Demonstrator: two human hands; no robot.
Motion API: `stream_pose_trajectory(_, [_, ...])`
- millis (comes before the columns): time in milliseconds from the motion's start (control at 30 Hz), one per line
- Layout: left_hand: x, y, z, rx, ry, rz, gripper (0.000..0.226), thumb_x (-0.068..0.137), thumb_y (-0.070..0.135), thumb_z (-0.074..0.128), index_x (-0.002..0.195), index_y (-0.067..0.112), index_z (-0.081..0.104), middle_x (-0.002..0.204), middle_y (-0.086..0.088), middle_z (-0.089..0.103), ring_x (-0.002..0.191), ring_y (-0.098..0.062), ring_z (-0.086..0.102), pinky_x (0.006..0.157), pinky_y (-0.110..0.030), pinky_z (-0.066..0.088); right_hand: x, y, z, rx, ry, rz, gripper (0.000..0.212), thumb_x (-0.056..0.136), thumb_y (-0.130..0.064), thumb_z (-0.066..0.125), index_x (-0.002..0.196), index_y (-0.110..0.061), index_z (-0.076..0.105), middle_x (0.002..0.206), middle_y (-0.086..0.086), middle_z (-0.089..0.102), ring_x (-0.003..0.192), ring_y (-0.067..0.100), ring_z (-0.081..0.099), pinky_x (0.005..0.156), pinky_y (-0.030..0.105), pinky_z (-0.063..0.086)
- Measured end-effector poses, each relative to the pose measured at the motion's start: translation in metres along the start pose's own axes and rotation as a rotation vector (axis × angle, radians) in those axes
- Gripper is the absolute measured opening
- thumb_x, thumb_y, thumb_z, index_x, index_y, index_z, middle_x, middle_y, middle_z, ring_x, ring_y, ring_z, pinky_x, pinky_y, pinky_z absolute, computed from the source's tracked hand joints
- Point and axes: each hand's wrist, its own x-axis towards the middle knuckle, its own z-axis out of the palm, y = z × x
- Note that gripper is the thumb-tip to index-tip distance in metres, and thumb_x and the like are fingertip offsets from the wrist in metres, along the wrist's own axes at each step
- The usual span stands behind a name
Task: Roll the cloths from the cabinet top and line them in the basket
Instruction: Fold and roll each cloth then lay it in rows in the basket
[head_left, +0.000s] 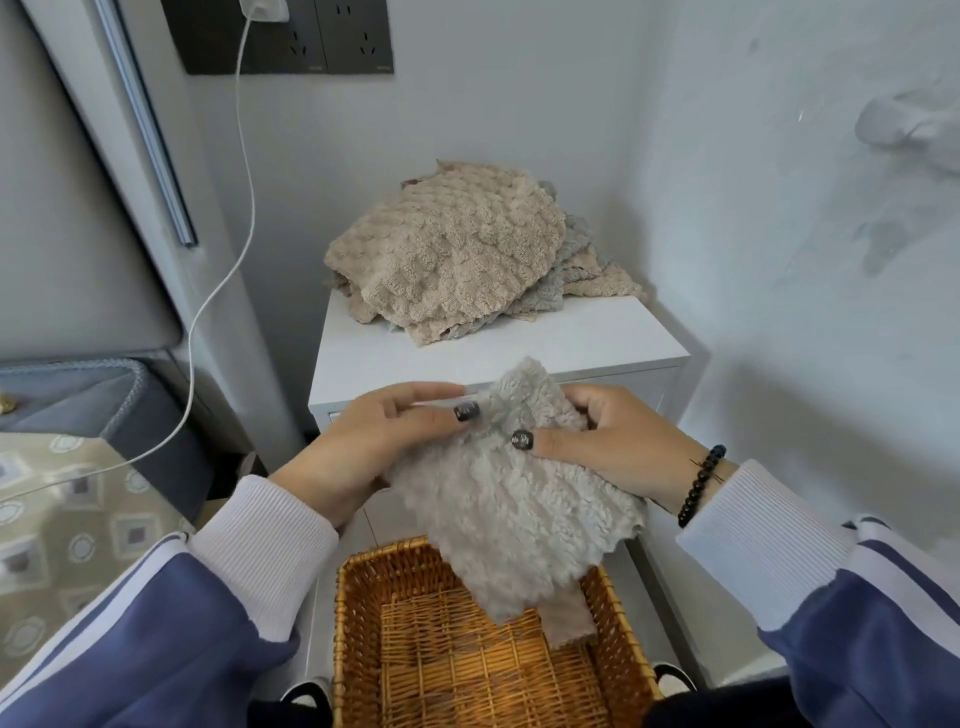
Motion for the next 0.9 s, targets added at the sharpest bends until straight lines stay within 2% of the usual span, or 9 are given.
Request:
stream_pose_trajectory(67, [-0.001, -0.003, 0.001, 0.139, -0.165, -0.063, 0.080, 0.042, 0.046, 0.090, 0.113, 0.016, 0.067, 0.103, -0.007, 0.074, 0.095, -0.023, 0.071, 0.083, -0.034, 0.056, -0.002, 0.001, 0.000, -0.097, -0.065, 0.000, 0.056, 0.063, -0.052, 0.074, 0.111, -0.025, 0.066, 0.102, -0.011, 0.072, 0.090, 0.003, 0.067, 0.083, 0.022, 0.051])
stream_pose_trajectory(200, [-0.003, -0.008, 0.010, 0.191, -0.247, -0.076, 0.040, 0.076, 0.031, 0.076, 0.108, 0.007, 0.069, 0.097, -0.012, 0.074, 0.081, -0.020, 0.072, 0.071, -0.028, 0.058, -0.002, 0.010, -0.003, -0.189, -0.158, 0.088, 0.105, 0.048, -0.072, 0.076, 0.134, -0.016, 0.053, 0.127, -0.001, 0.062, 0.112, 0.012, 0.060, 0.100, 0.031, 0.046])
stream_pose_trajectory(333, [-0.002, -0.008, 0.011, 0.059, -0.187, -0.042, 0.046, 0.078, 0.025, 0.067, 0.118, 0.004, 0.062, 0.110, -0.019, 0.070, 0.098, -0.033, 0.067, 0.084, -0.039, 0.056, -0.008, 0.013, -0.015, -0.078, -0.280, 0.169, 0.056, 0.063, -0.027, 0.087, 0.113, -0.019, 0.063, 0.109, -0.007, 0.071, 0.101, 0.010, 0.067, 0.096, 0.032, 0.052])
stream_pose_trajectory(400, [-0.001, -0.008, 0.010, -0.028, -0.143, -0.023, 0.046, 0.077, 0.023, 0.063, 0.120, 0.006, 0.061, 0.110, -0.018, 0.070, 0.098, -0.033, 0.067, 0.081, -0.037, 0.057, -0.010, 0.016, -0.022, 0.012, -0.251, 0.170, 0.050, 0.064, -0.008, 0.087, 0.108, -0.014, 0.064, 0.106, 0.000, 0.073, 0.099, 0.014, 0.069, 0.094, 0.034, 0.053])
stream_pose_trajectory(500, [-0.001, -0.008, 0.015, -0.123, -0.096, 0.022, 0.034, 0.088, 0.018, 0.057, 0.120, 0.007, 0.059, 0.109, -0.017, 0.071, 0.097, -0.030, 0.069, 0.079, -0.035, 0.058, -0.007, 0.024, -0.033, 0.357, -0.126, 0.175, 0.055, 0.053, -0.008, 0.086, 0.104, -0.004, 0.066, 0.105, 0.013, 0.071, 0.092, 0.026, 0.068, 0.076, 0.034, 0.059])
stream_pose_trajectory(600, [0.000, -0.009, 0.024, -0.218, -0.039, 0.055, 0.032, 0.090, 0.018, 0.054, 0.119, 0.006, 0.058, 0.105, -0.013, 0.073, 0.088, -0.022, 0.072, 0.072, -0.029, 0.059, -0.004, 0.026, -0.033, 0.724, 0.028, 0.219, 0.053, 0.062, -0.010, 0.080, 0.110, 0.004, 0.064, 0.098, 0.018, 0.062, 0.072, 0.024, 0.062, 0.057, 0.030, 0.058])
stream_pose_trajectory(700, [0.003, -0.010, 0.028, -0.288, -0.004, 0.072, 0.033, 0.091, 0.018, 0.053, 0.120, 0.002, 0.056, 0.102, -0.012, 0.074, 0.083, -0.019, 0.072, 0.067, -0.026, 0.059, -0.003, 0.032, -0.020, 0.845, -0.006, 0.263, 0.090, 0.044, -0.024, 0.095, 0.121, 0.005, 0.059, 0.101, 0.021, 0.055, 0.090, 0.030, 0.051, 0.090, 0.048, 0.049])
stream_pose_trajectory(800, [0.005, -0.010, 0.026, -0.310, -0.006, 0.060, 0.044, 0.082, 0.024, 0.059, 0.119, 0.000, 0.057, 0.102, -0.014, 0.073, 0.082, -0.020, 0.072, 0.067, -0.028, 0.059, -0.007, 0.028, -0.012, 0.779, -0.115, 0.257, 0.054, 0.055, -0.017, 0.090, 0.103, -0.004, 0.069, 0.112, 0.023, 0.063, 0.102, 0.035, 0.057, 0.095, 0.049, 0.046])
stream_pose_trajectory(900, [0.005, -0.009, 0.019, -0.217, -0.053, 0.009, 0.060, 0.079, 0.028, 0.076, 0.129, 0.004, 0.053, 0.098, -0.017, 0.072, 0.075, -0.023, 0.070, 0.062, -0.029, 0.059, -0.010, 0.024, -0.017, 0.794, -0.066, 0.223, 0.035, 0.068, 0.001, 0.068, 0.103, -0.002, 0.061, 0.099, 0.019, 0.072, 0.087, 0.028, 0.070, 0.076, 0.038, 0.059])
